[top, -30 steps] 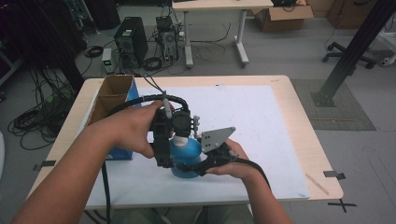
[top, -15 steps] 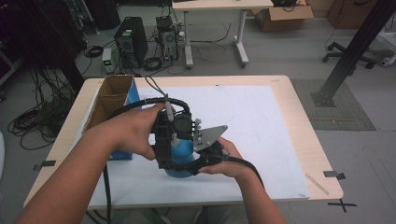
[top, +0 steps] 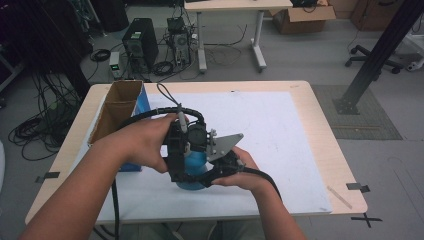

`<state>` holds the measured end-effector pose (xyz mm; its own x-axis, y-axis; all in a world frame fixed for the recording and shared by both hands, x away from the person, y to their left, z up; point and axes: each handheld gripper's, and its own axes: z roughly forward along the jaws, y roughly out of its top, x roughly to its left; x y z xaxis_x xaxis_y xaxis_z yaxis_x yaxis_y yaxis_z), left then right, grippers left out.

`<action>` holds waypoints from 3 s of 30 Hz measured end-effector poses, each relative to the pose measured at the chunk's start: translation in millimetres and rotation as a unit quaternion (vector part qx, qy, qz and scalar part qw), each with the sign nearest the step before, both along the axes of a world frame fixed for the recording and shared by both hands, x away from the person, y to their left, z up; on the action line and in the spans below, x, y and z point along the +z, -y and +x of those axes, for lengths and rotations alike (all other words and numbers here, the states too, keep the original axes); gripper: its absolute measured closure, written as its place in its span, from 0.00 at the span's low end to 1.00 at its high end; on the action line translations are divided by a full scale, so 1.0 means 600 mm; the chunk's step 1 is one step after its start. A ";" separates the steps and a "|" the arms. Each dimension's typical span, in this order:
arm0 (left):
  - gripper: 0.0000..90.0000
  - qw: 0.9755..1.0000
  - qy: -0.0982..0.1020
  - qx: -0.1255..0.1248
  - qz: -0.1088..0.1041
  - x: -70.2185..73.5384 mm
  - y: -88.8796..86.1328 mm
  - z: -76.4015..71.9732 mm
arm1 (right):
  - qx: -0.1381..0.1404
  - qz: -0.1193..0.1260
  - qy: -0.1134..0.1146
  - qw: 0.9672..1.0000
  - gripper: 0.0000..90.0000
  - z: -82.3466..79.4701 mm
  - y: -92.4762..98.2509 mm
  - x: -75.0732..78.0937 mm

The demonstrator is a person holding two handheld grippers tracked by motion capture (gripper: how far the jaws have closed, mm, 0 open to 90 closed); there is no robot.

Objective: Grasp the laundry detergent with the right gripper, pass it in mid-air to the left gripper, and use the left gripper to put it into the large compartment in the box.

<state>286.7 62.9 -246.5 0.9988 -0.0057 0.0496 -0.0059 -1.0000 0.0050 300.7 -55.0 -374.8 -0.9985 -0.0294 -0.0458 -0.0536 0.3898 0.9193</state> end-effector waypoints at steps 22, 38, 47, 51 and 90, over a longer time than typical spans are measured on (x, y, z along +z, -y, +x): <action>0.19 1.000 0.016 -0.011 -0.003 0.004 0.003 -0.004 | -0.003 0.003 0.002 1.000 0.50 -0.002 0.001 0.007; 0.32 1.000 0.017 -0.009 0.001 0.005 0.003 -0.005 | -0.002 0.004 0.003 1.000 0.50 -0.004 0.001 0.008; 0.42 1.000 0.026 -0.013 0.008 0.003 0.001 -0.006 | 0.001 0.003 0.002 1.000 0.50 -0.006 -0.003 0.009; 0.42 0.999 0.028 -0.021 0.011 0.001 0.001 -0.007 | 0.000 0.002 0.000 1.000 0.50 -0.007 -0.004 0.008; 0.43 0.999 0.035 -0.009 0.025 0.018 0.005 -0.004 | -0.044 0.014 -0.011 0.999 0.21 -0.008 0.019 0.003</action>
<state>284.2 60.1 -235.5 0.9926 -0.0282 0.1181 -0.0230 -0.9987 -0.0454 295.8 -66.6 -373.2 -0.9980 0.0596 -0.0225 0.0008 0.3654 0.9309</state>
